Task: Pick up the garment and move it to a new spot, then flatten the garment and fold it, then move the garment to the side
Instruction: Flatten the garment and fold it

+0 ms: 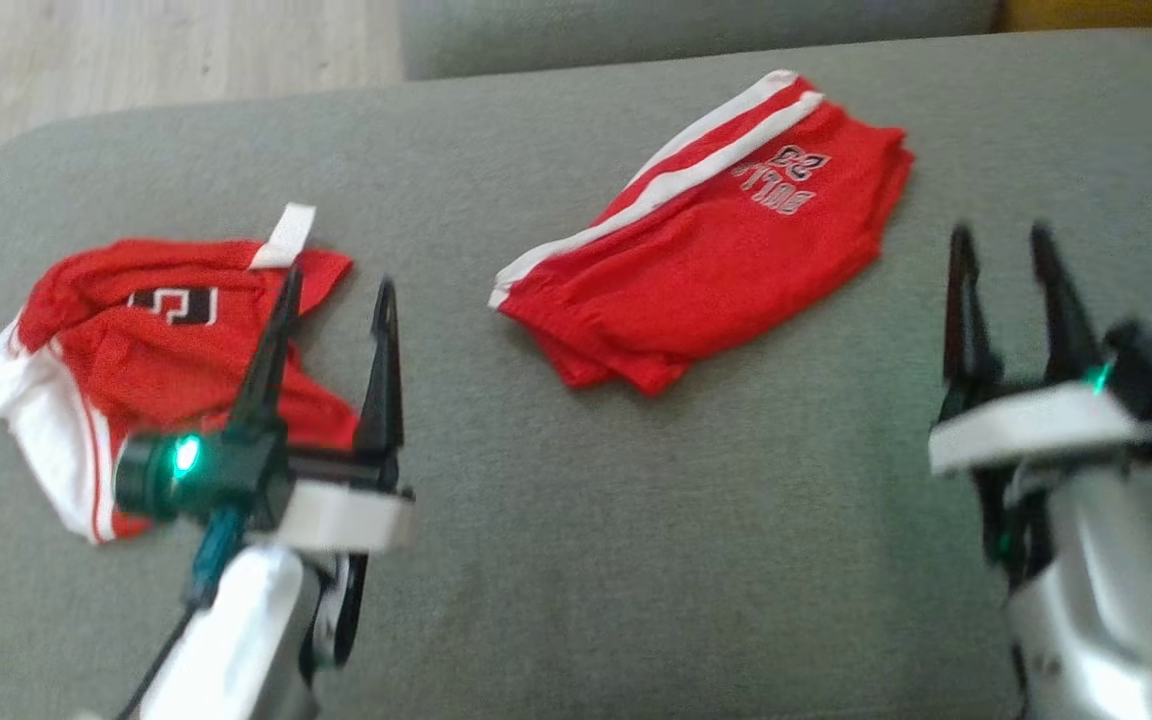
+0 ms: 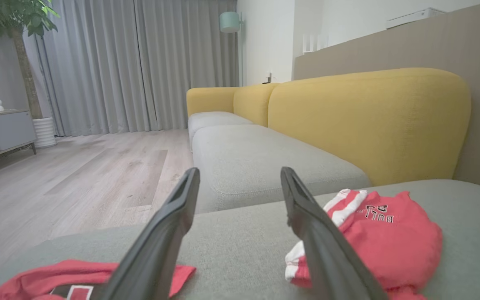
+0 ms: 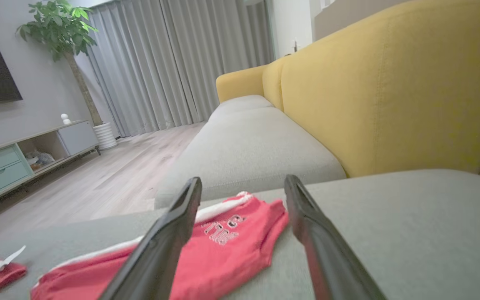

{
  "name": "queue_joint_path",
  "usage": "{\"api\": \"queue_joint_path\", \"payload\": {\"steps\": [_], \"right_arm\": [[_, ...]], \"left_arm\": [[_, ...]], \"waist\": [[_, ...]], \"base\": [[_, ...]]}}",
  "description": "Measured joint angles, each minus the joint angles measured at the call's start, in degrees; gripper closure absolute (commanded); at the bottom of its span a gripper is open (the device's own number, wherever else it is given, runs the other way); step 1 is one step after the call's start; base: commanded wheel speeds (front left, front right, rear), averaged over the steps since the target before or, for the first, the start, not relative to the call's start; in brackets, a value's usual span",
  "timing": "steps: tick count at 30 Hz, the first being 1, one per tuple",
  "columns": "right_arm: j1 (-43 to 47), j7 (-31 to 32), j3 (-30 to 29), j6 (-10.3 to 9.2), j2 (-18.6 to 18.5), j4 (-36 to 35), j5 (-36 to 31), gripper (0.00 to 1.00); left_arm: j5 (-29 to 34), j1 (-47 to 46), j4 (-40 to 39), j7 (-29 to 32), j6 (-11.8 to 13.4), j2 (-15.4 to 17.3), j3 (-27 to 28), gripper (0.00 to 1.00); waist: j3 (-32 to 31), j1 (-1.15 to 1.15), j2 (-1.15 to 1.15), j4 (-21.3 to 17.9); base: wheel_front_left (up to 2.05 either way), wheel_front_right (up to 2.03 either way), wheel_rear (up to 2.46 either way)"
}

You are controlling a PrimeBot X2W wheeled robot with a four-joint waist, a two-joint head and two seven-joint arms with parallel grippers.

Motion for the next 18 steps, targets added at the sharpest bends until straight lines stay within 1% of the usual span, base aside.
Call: {"api": "queue_joint_path", "payload": {"steps": [4,8,11,13,16,18], "right_arm": [[9.0,0.0,0.5,0.0,1.6,-5.4,-0.4,0.0],[13.3,0.0,0.0,0.0,2.0,-7.6,-0.7,0.0],[12.7,0.3,-0.8,0.0,2.5,-8.7,-1.5,0.0],[10.8,1.9,-1.6,0.0,2.6,-8.8,-2.5,0.0],[5.7,5.9,-3.5,0.0,2.6,-8.3,-3.9,0.0],[1.0,9.8,-5.2,0.0,2.4,-6.4,-4.6,0.0]], "left_arm": [[1.6,6.2,-0.9,0.0,-0.6,-1.1,2.8,0.0],[3.5,9.3,-1.5,0.0,-2.3,-2.5,5.2,0.0],[4.7,8.8,-2.1,0.0,-3.6,-3.5,6.3,0.0],[5.7,8.4,-2.2,0.0,-4.8,-4.1,6.9,0.0],[6.7,6.5,-2.1,0.0,-6.4,-5.1,7.3,0.0],[7.1,4.8,-2.0,0.0,-7.2,-6.0,7.5,0.0]], "waist": [[-1.1,0.0,0.0,-1.8],[-0.7,0.01,0.0,-2.1],[0.4,0.01,0.0,-1.8],[1.5,0.01,0.0,-1.4],[3.6,0.02,0.0,-0.5],[5.3,0.02,0.0,0.3]], "base": [[0.0,0.0,0.0],[0.0,0.0,0.0],[0.0,0.0,0.0],[0.0,0.0,0.0],[0.0,0.0,0.0],[0.0,0.0,0.0]]}}
